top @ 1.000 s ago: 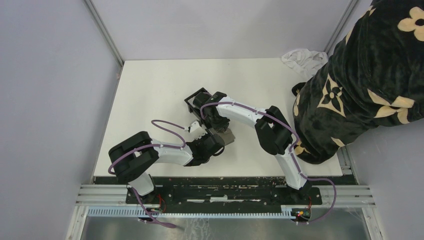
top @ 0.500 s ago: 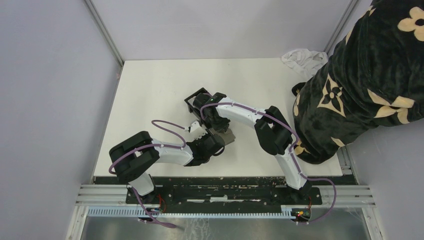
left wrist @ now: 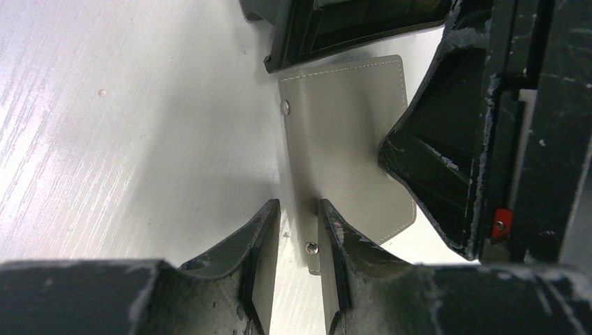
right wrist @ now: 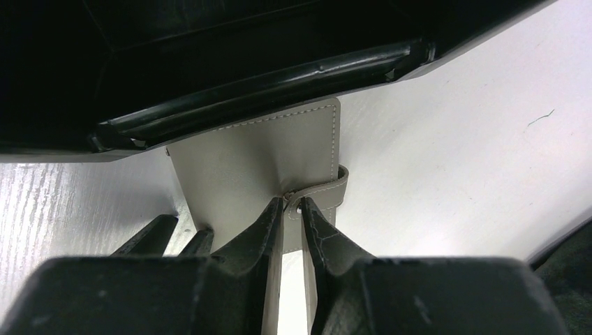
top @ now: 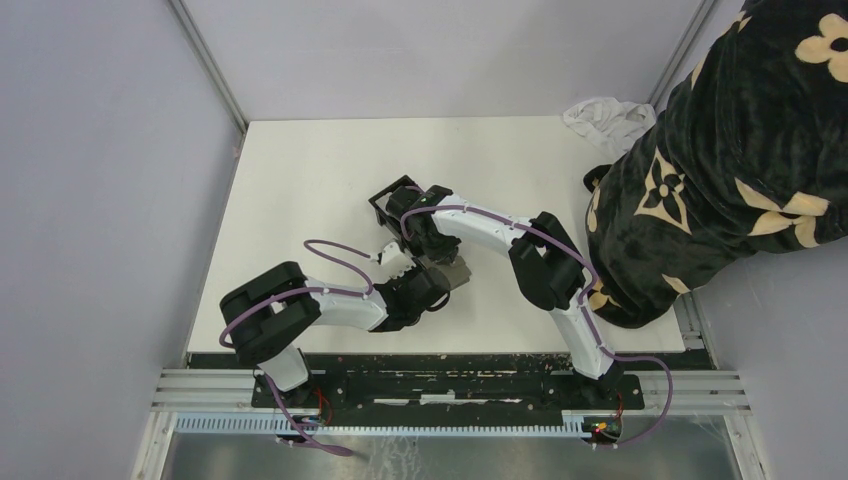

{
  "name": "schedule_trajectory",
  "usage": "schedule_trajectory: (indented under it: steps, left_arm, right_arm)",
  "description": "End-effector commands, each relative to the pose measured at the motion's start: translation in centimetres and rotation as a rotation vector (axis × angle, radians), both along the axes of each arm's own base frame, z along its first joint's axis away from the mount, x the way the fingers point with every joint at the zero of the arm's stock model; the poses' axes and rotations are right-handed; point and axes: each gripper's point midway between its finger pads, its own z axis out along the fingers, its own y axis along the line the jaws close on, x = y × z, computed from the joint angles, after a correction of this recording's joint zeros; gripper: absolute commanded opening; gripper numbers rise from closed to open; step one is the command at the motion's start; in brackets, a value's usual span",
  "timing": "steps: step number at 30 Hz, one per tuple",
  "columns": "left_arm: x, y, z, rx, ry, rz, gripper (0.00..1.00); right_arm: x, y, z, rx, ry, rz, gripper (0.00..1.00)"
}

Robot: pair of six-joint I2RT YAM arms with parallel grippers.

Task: Put the credit cards into the card holder
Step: Close the card holder at the center of the board.

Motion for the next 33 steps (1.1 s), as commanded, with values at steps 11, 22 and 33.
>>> schedule_trajectory:
  steps: [11, 22, 33]
  left_arm:
    - [-2.3, 2.6, -4.3, 0.188, 0.119, -0.072, 0.35]
    - [-2.4, 2.8, -4.3, 0.185, 0.120, -0.067, 0.35]
    - [-2.4, 2.7, -4.4, 0.183, 0.122, -0.071, 0.35]
  right_arm:
    - [0.6, -0.5, 1.5, -0.010, -0.062, 0.010, 0.29]
    - [0.7, -1.1, 1.2, -0.042, -0.075, 0.011, 0.28]
    - [0.5, -1.7, 0.8, -0.093, -0.081, 0.035, 0.36]
